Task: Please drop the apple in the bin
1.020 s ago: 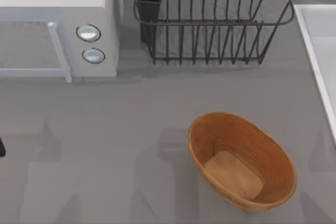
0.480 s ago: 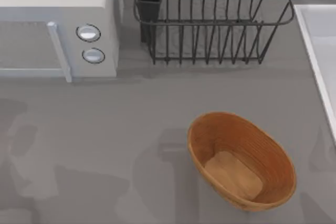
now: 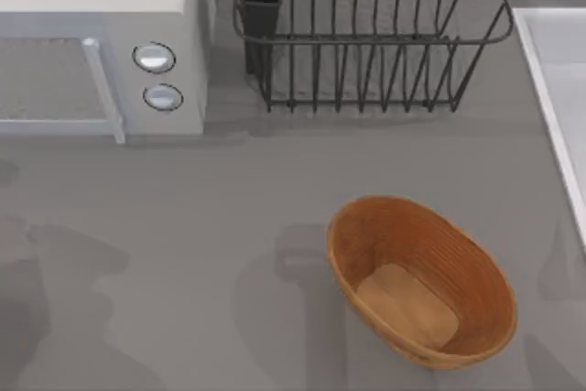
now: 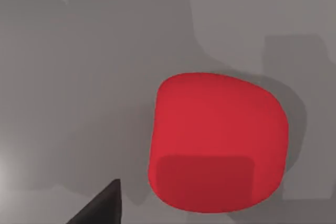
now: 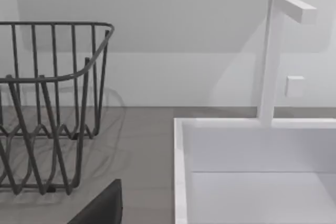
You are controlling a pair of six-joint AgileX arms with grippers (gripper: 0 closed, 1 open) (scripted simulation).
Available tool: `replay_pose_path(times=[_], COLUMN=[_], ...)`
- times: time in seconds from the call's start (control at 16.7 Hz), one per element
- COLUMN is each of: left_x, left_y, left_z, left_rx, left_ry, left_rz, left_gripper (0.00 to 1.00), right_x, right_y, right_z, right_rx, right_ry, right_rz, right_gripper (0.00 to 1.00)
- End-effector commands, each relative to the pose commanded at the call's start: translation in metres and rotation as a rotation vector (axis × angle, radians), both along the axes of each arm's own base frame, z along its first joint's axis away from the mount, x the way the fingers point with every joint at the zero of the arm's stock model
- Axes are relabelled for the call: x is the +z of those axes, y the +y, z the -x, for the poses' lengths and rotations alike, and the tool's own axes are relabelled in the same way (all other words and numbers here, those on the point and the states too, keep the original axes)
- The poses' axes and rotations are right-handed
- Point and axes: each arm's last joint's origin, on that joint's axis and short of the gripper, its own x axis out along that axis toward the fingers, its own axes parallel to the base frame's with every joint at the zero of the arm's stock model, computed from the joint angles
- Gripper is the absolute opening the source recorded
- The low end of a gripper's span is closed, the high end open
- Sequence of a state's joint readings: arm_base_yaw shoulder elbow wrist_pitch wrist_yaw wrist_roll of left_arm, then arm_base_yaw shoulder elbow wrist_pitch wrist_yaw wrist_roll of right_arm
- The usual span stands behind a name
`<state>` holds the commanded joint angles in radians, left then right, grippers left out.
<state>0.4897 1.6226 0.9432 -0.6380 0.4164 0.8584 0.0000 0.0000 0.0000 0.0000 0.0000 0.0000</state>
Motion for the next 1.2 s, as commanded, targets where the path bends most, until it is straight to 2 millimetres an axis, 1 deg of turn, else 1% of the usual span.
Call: replay_pose_path(times=[0.18,0.54,0.66,0.9,1.02,1.08,1.2], left_x=[-0.006,-0.007,-0.016,-0.051,-0.065,-0.068,-0.069], left_y=[0.013,0.013,0.011,0.003,-0.003,-0.004,-0.004], left_z=[-0.009,-0.010,-0.015,-0.029,-0.034,-0.035,-0.035], left_rx=[-0.040,-0.044,-0.042,-0.041,-0.041,-0.042,-0.042], left_ry=[0.023,0.024,0.029,0.015,0.021,0.024,0.024], left_rz=[0.006,0.005,0.009,0.001,0.005,0.006,0.006], left_gripper=[1.00,1.00,1.00,1.00,1.00,1.00,1.00], right_x=[0.000,0.000,0.000,0.000,0.000,0.000,0.000], right_y=[0.000,0.000,0.000,0.000,0.000,0.000,0.000], right_z=[0.000,0.000,0.000,0.000,0.000,0.000,0.000], right_rx=[0.000,0.000,0.000,0.000,0.000,0.000,0.000], right_ry=[0.000,0.000,0.000,0.000,0.000,0.000,0.000], right_rz=[0.000,0.000,0.000,0.000,0.000,0.000,0.000], right_gripper=[1.00,1.00,1.00,1.00,1.00,1.00,1.00])
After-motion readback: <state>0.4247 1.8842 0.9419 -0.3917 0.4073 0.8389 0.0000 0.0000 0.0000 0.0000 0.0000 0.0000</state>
